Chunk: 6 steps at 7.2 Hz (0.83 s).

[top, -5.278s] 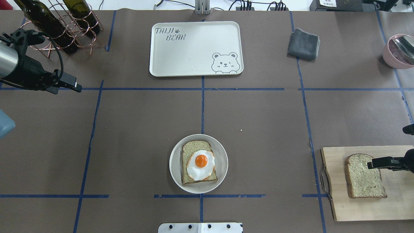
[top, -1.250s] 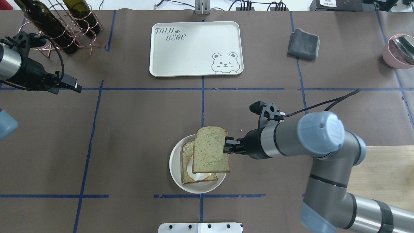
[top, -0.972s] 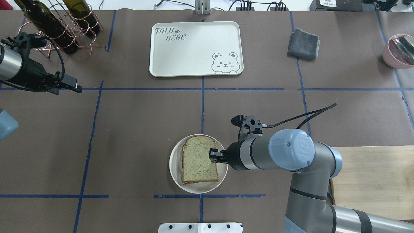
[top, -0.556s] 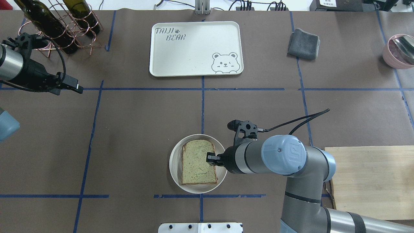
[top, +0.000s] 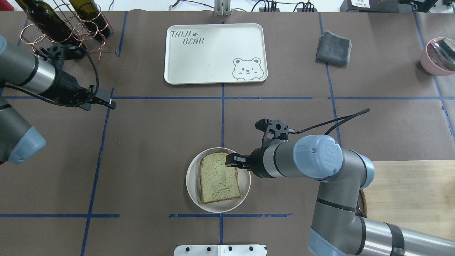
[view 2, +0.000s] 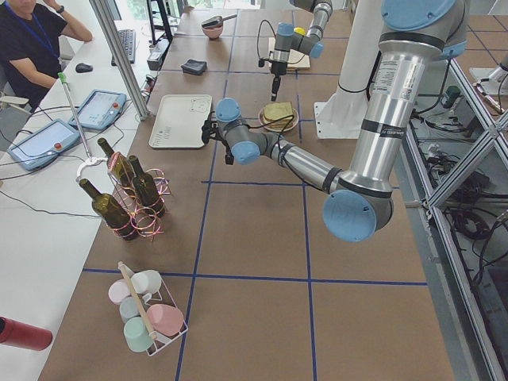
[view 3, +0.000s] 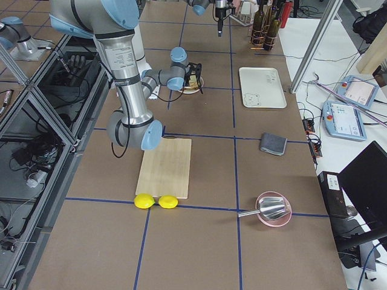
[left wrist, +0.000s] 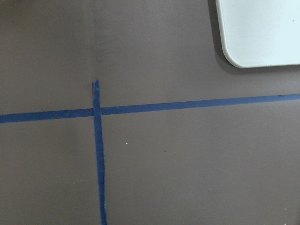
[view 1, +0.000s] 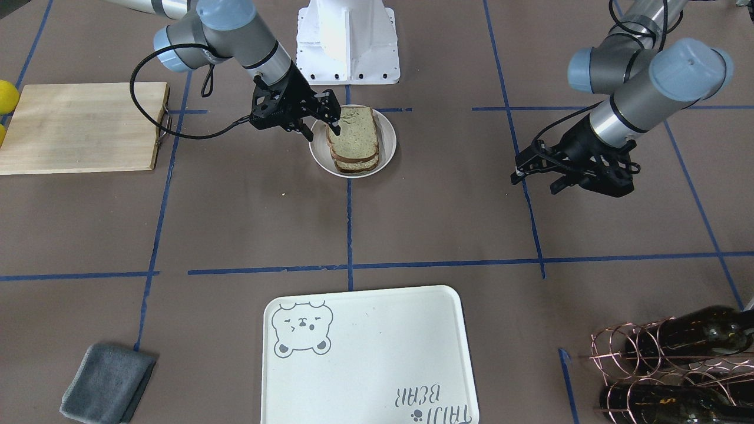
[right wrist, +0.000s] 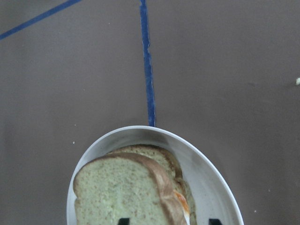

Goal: Make sandwich and place on tray
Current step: 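Move the left gripper to the plate rim while the right arm withdraws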

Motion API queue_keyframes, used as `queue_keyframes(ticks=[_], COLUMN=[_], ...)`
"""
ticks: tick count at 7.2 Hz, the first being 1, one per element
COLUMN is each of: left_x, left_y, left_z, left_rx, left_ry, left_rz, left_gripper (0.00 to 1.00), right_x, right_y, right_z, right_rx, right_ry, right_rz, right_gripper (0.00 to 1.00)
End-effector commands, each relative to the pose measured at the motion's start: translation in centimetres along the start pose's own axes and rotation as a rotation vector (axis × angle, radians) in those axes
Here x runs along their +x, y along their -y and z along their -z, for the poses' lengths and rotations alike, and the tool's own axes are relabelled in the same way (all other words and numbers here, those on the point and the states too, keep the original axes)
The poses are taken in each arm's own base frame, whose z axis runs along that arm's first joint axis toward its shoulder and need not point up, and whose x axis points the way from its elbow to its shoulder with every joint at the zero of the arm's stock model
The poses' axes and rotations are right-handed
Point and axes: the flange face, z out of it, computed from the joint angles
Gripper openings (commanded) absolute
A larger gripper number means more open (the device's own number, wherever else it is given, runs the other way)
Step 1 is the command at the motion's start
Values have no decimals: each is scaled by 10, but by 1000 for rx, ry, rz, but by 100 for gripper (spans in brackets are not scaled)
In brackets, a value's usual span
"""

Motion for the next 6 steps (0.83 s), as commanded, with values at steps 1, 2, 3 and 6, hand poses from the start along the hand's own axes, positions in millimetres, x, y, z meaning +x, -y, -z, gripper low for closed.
queue_keyframes(ticks=[1, 2, 3, 6], left_x=[52, 87, 119, 177], left_y=[-24, -44, -75, -145], left_z=[-27, -43, -68, -120], left_rx=[-23, -28, -34, -52], left_ry=[-28, -46, -52, -51], left_rz=[81, 121, 160, 223], left_gripper=[100, 100, 100, 79], right_x=[2, 3, 12, 39], right_y=[31, 57, 88, 125], right_z=[21, 51, 80, 104], right_rx=[29, 21, 9, -17], right_ry=[-38, -84, -150, -337], right_rz=[-33, -71, -123, 14], right_gripper=[100, 100, 100, 100])
